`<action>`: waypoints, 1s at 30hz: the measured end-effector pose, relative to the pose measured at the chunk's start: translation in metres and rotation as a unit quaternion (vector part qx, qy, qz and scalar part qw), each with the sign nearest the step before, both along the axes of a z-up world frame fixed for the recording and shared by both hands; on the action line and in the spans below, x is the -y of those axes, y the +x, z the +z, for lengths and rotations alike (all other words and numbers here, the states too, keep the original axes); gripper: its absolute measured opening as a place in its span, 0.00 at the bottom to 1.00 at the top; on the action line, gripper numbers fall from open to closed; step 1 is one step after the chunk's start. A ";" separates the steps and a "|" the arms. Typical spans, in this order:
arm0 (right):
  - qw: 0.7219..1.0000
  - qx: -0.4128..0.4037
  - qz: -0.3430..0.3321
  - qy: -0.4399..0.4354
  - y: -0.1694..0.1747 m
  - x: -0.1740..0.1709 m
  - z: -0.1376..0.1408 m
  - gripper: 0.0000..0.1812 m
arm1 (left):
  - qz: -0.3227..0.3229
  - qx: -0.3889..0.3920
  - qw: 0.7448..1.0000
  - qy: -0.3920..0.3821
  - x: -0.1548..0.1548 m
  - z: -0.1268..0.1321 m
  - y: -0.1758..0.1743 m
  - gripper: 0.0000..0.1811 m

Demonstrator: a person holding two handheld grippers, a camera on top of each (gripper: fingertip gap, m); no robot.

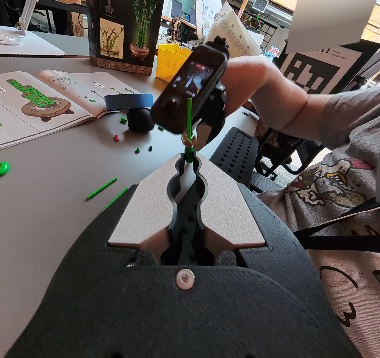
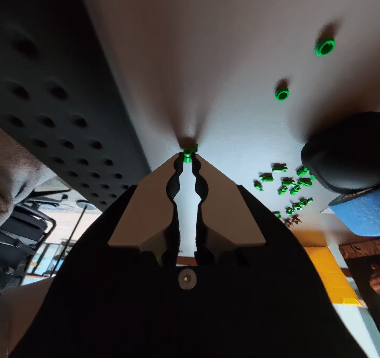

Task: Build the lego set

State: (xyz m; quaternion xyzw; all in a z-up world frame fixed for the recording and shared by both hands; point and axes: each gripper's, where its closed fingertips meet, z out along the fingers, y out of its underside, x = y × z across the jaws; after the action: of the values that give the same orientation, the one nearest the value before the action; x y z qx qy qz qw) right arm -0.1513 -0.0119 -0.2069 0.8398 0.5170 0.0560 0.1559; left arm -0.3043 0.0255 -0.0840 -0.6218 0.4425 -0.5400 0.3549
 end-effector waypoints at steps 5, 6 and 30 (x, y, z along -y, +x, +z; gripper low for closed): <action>0.968 -0.178 -0.111 0.138 0.007 -0.024 0.060 0.03 | 0.018 0.024 1.000 0.004 -0.010 0.007 0.003 0.03; 0.941 -0.237 -0.146 0.193 0.013 -0.035 0.084 0.03 | 0.024 0.036 0.999 0.006 -0.014 0.011 0.006 0.03; 0.458 -0.538 -0.310 0.636 0.089 -0.050 0.231 0.02 | 0.178 0.105 0.962 0.181 -0.049 0.034 0.173 0.03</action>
State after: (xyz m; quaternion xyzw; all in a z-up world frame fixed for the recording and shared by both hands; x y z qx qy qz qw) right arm -0.0619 0.0386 0.0237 0.6738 0.0248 -0.1456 -0.7240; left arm -0.1317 0.0741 -0.0500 -0.5560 0.3756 -0.4414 0.5958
